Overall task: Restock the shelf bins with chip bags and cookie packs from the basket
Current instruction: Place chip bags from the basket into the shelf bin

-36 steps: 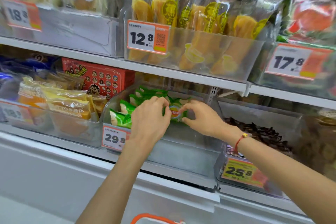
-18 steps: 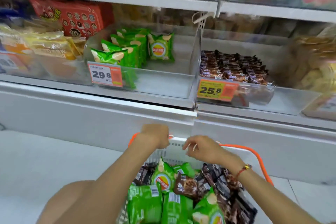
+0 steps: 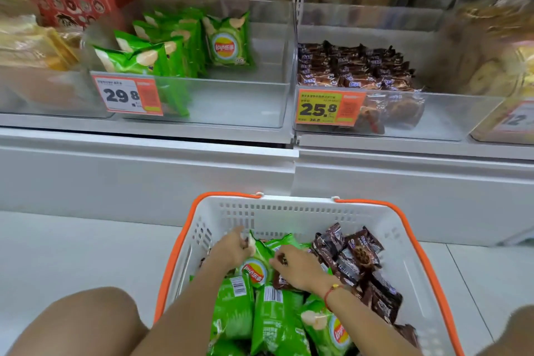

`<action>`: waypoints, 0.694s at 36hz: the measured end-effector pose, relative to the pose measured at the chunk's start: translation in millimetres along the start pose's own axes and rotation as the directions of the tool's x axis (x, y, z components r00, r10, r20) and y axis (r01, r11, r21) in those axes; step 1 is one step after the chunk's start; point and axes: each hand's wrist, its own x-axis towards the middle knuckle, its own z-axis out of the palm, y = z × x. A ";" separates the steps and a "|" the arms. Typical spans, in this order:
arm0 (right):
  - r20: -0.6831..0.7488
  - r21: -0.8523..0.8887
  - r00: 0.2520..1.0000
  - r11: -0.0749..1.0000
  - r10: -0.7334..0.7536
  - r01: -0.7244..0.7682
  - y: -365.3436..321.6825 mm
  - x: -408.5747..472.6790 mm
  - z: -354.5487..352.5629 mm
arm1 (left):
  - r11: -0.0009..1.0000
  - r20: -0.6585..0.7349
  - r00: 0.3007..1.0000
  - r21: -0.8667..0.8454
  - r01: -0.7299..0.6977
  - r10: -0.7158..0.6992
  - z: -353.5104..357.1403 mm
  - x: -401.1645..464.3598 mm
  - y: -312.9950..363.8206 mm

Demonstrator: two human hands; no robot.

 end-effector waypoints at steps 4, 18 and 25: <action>-0.059 -0.038 0.998 0.999 0.019 -0.021 -1.6 5.5 -3.7 | 1.000 -0.017 1.000 0.010 -0.008 0.008 -5.5 -9.5 6.8; -0.109 0.244 0.985 0.957 -0.136 0.160 -33.6 -13.0 -109.6 | 0.955 0.108 0.979 0.224 -0.193 0.173 -128.2 -39.3 96.3; -0.239 0.258 0.944 0.923 -0.226 0.286 -96.3 -50.1 -200.8 | 0.946 -0.113 0.951 -0.119 -0.300 0.287 -206.4 -72.5 124.1</action>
